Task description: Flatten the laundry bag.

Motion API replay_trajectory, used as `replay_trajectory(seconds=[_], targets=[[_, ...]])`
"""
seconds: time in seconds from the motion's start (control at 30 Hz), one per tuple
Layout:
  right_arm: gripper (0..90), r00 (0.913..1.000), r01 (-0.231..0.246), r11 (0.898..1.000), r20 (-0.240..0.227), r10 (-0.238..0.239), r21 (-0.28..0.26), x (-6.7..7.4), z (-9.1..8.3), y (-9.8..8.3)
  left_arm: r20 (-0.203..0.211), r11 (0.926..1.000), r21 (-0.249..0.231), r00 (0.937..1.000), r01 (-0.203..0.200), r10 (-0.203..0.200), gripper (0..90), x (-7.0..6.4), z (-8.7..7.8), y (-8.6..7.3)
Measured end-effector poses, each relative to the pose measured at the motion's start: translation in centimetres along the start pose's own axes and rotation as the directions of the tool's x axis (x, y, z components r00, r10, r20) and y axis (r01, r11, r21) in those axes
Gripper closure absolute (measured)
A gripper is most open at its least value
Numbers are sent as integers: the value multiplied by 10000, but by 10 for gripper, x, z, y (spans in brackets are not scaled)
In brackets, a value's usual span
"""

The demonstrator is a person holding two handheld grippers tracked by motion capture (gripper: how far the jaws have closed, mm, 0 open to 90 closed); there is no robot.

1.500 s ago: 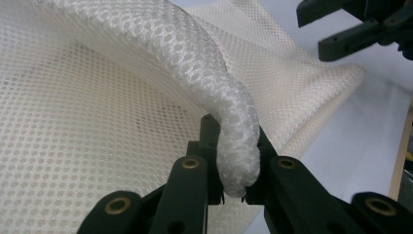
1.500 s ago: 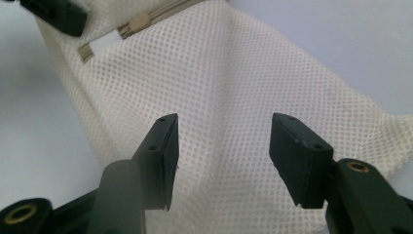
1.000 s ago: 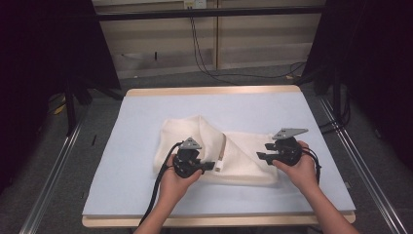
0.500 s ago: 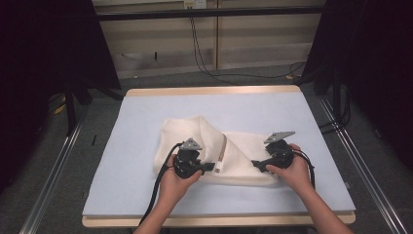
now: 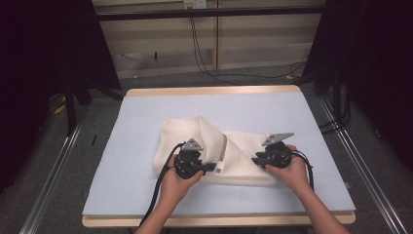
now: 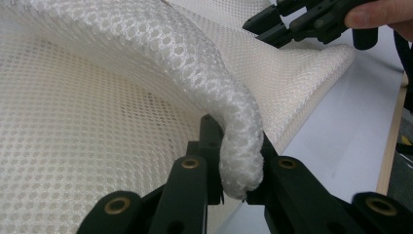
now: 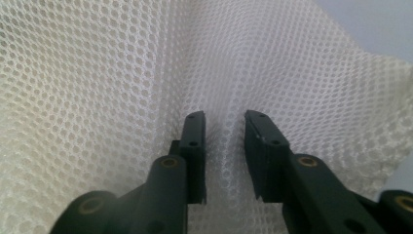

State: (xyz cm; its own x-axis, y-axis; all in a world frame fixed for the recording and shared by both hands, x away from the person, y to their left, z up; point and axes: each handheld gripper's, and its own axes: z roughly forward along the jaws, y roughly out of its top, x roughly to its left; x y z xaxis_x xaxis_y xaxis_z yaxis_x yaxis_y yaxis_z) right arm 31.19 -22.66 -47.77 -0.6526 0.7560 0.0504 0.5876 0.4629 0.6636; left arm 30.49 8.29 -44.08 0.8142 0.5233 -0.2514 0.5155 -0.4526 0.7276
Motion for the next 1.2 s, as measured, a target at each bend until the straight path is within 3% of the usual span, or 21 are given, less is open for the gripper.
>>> replay_trajectory(seconds=[0.03,0.07,0.23,0.33,0.4,0.5,0.57,0.67,0.77,0.9,0.97,1.07,1.13,1.2], targets=[[843,10000,-68,10000,-17,68,-29,1,0,0,1,10000,-25,10000,-18,18,824,0,0,0],[878,9999,-33,10000,-110,33,-11,2,0,0,-1,10000,-33,10000,-26,26,824,1,0,0],[900,9985,-543,9985,66,543,28,3,1,3,59,9998,-186,10000,30,-29,825,2,0,1],[900,9955,-731,9971,582,743,-229,1,1,2,52,9999,-139,10000,13,-13,827,2,0,2],[900,9900,-968,9943,991,1009,-449,-5,1,1,104,9998,-186,9999,-5,7,828,2,1,3],[900,9827,-1346,9890,1198,1412,-615,-15,1,0,131,9998,-171,9999,-44,46,831,1,4,4],[900,9800,-1306,9897,1436,1377,-581,-20,0,0,178,9998,-129,9998,-117,119,833,-1,6,5],[900,9697,-1295,9891,1993,1412,-706,-27,-4,-2,313,9998,-140,9994,-161,166,834,-6,10,3],[900,9551,-1661,9816,2321,1839,-945,-32,-10,-6,428,9997,-67,9988,-251,254,834,-13,14,2],[850,9618,-1688,9776,1960,1912,-1254,-33,-16,-7,335,9987,60,9981,-511,508,833,-18,16,1],[751,9595,-1607,9747,2068,1911,-1553,-29,-22,-3,330,9988,40,9982,-496,495,833,-19,16,1],[631,9619,-1657,9684,1859,2003,-1862,-22,-28,6,355,9986,23,9980,-529,527,832,-21,17,-1],[500,9717,-1470,9707,1557,1776,-1900,-15,-28,14,365,9985,21,9979,-540,539,830,-23,17,-2],[432,9851,-1334,9743,832,1504,-1817,-4,-24,22,385,9983,64,9976,-576,573,827,-23,17,-3]])
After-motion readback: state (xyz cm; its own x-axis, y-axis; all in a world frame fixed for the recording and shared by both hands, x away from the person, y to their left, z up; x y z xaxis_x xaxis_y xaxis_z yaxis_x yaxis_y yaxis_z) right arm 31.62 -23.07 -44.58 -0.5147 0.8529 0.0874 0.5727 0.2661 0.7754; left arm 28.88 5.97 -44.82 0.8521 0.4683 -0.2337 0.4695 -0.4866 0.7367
